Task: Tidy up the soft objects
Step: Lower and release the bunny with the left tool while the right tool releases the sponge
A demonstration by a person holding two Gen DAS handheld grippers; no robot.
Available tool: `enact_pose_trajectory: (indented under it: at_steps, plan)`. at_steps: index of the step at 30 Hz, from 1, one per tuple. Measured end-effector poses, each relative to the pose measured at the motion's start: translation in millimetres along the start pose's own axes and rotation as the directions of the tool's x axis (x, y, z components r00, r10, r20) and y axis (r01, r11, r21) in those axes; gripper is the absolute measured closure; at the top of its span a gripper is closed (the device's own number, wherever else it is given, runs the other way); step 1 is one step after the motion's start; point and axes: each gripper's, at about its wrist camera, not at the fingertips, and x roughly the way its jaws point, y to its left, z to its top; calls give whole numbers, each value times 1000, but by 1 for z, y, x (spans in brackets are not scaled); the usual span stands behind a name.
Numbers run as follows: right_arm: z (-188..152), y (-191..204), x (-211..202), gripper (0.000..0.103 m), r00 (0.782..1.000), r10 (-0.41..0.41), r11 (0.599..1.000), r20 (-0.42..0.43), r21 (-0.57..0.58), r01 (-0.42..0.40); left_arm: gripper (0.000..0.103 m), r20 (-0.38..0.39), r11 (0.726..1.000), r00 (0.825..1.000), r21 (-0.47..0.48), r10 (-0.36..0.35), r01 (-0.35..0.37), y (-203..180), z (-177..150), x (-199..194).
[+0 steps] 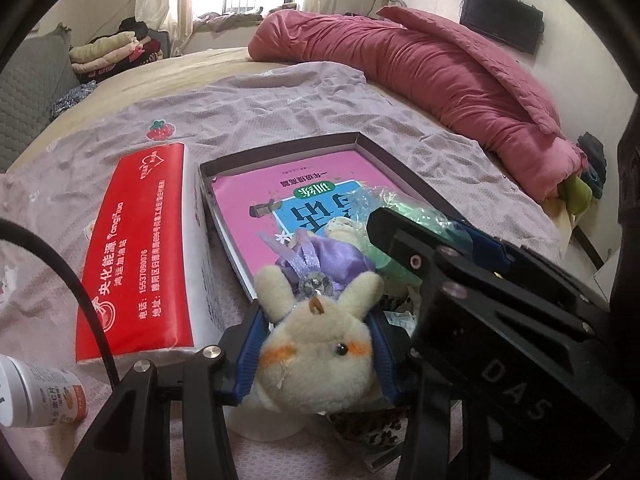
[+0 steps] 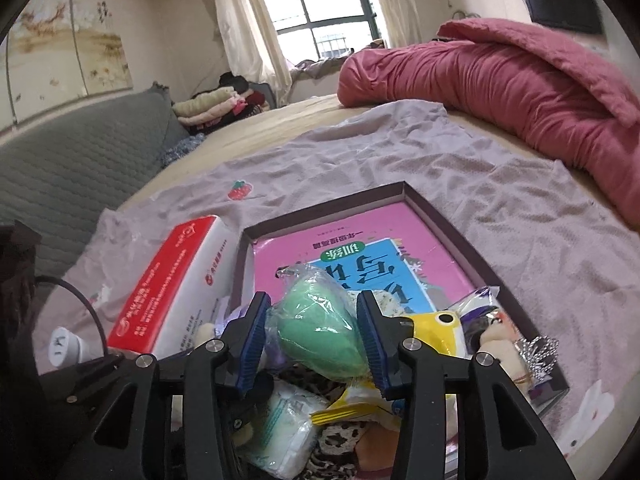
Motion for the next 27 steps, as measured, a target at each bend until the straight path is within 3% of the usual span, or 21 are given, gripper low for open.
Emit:
enact_pose_trajectory:
  at_steps: [4, 14, 17, 27]
  plan:
    - [-4, -3, 0, 48, 999, 46, 998, -9, 34, -46, 54, 1, 1000, 1000, 0, 0, 0, 1, 0, 0]
    - [-7, -6, -4, 44, 997, 75, 995, -7, 63, -75, 54, 0, 1000, 1000, -17, -10, 10, 3, 0, 0]
    - [-7, -8, -9, 38, 997, 81, 994, 8, 72, -81, 53, -3, 1000, 1000, -23, -12, 12, 4, 1, 0]
    - [-6, -16, -32, 33, 992, 84, 991, 94, 96, -93, 52, -13, 999, 999, -39, -31, 30, 5, 2, 2]
